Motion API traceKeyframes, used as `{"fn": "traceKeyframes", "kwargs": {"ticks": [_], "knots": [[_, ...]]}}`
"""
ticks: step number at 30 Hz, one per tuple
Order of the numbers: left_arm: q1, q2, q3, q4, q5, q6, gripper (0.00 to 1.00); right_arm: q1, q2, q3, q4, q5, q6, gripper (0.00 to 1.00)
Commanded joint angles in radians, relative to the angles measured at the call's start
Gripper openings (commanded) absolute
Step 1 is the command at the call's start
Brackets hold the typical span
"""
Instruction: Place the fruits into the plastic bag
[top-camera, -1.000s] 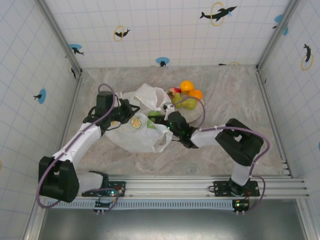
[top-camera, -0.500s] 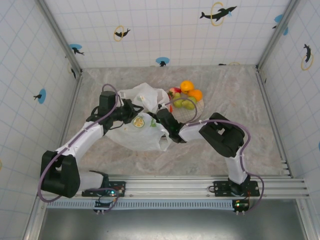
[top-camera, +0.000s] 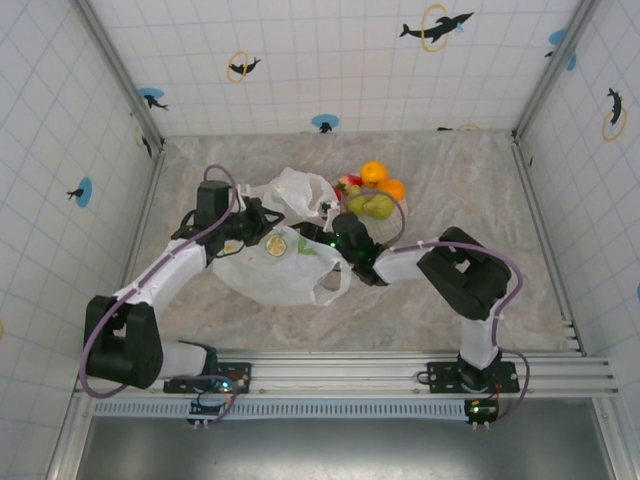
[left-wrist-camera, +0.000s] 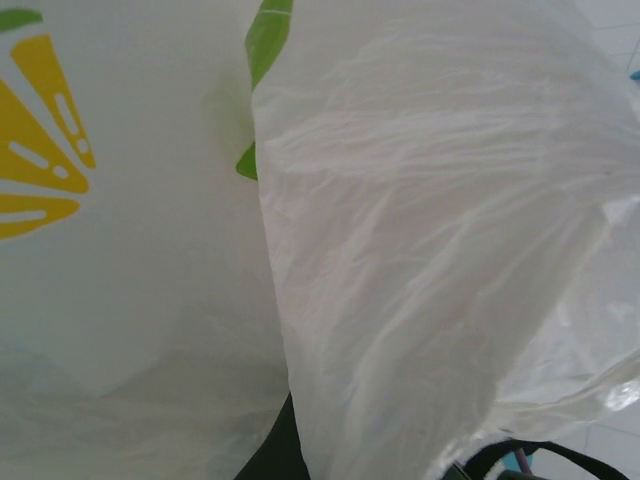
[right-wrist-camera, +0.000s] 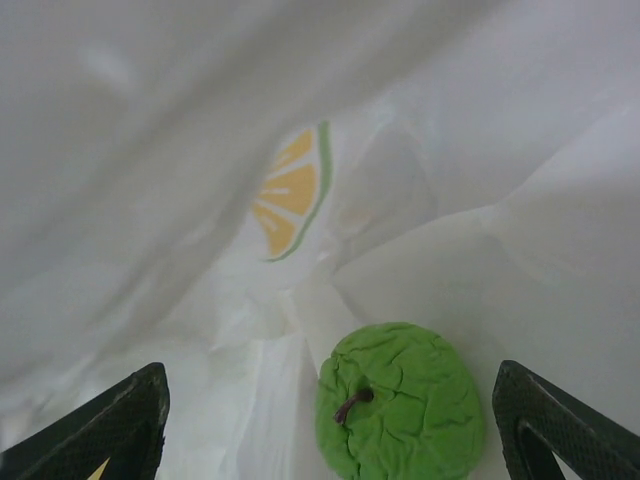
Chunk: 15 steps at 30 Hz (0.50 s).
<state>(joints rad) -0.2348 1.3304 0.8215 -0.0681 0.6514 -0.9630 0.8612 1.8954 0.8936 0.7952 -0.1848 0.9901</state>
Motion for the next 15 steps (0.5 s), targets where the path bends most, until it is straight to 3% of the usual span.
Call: {"fn": "traceKeyframes", "kwargs": {"ticks": [1,6,15], "knots": [[0.025,0.027,0.058,-0.063,0.039,0.125,0.00,-0.005,-0.090,-0.057,0.038,-0.039,-0.086,0.84],[0.066,0.069,0.124,-0.181,0.061,0.294,0.00,-0.004,-0.222,-0.133,-0.123,0.013,-0.254,0.84],[0.114,0.092,0.146,-0.212,0.065,0.401,0.00,-0.025,-0.428,-0.194,-0.326,0.028,-0.490,0.84]]}}
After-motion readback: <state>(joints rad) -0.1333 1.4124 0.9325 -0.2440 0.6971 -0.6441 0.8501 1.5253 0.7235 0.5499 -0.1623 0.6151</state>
